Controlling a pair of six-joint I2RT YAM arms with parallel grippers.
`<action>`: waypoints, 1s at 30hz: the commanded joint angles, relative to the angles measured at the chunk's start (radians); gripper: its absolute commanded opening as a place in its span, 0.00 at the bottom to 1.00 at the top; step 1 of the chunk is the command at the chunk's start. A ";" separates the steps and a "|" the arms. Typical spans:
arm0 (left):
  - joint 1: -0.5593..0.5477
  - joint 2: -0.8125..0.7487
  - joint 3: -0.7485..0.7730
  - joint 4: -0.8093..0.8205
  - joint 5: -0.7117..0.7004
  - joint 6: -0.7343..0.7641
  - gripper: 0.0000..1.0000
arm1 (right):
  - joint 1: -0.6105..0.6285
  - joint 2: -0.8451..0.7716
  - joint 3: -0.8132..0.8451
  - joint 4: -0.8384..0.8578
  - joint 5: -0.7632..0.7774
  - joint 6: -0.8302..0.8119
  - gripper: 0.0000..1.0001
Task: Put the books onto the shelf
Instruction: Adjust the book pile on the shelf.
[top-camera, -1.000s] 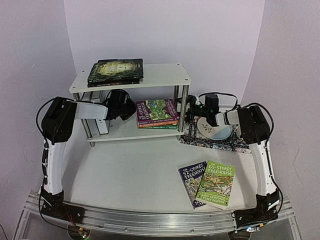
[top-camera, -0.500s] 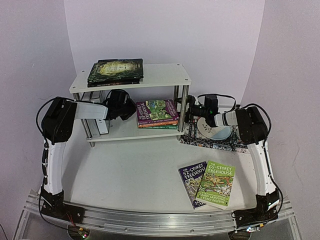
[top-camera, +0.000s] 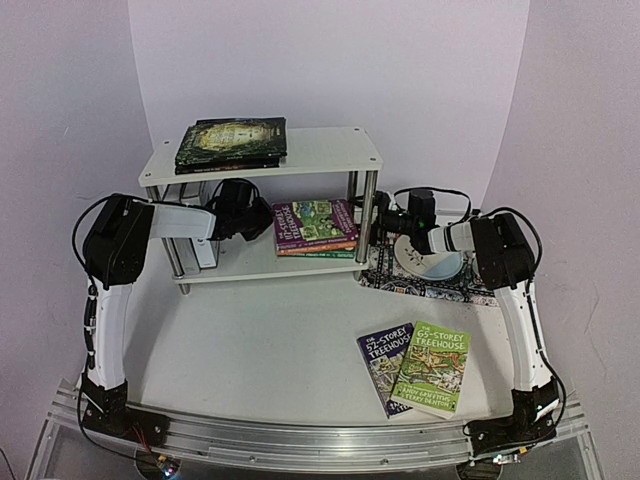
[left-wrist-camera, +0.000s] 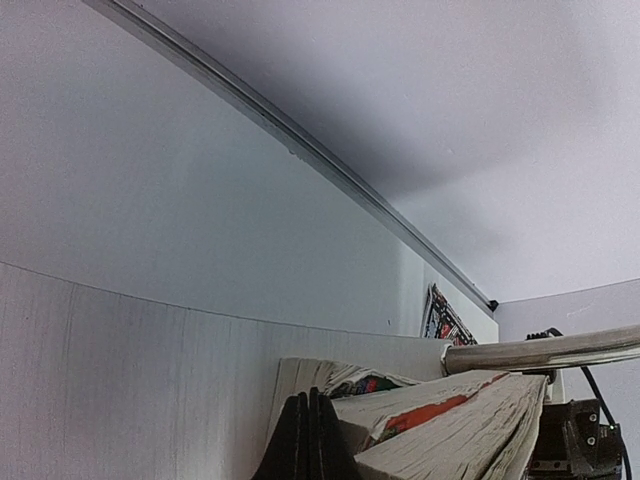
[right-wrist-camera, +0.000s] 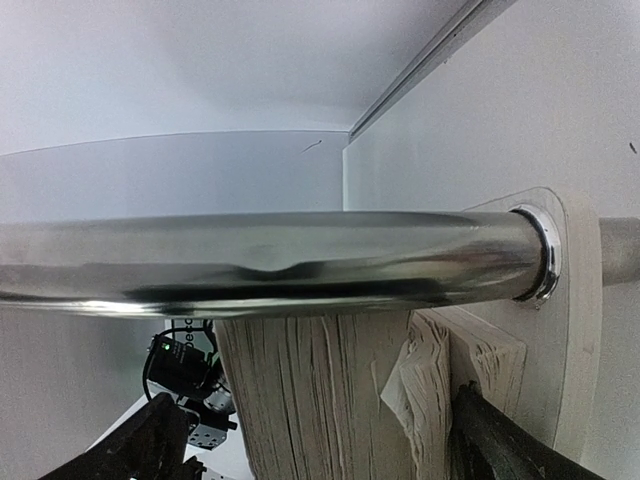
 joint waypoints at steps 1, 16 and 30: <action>-0.034 -0.061 -0.013 0.032 0.028 0.000 0.00 | 0.027 -0.004 0.027 0.034 -0.064 0.003 0.91; -0.051 -0.106 -0.056 0.032 0.003 -0.009 0.00 | 0.038 -0.031 0.002 0.007 -0.080 -0.017 0.90; -0.050 -0.105 -0.040 0.031 -0.036 0.010 0.00 | 0.038 -0.045 -0.007 -0.012 -0.062 -0.034 0.90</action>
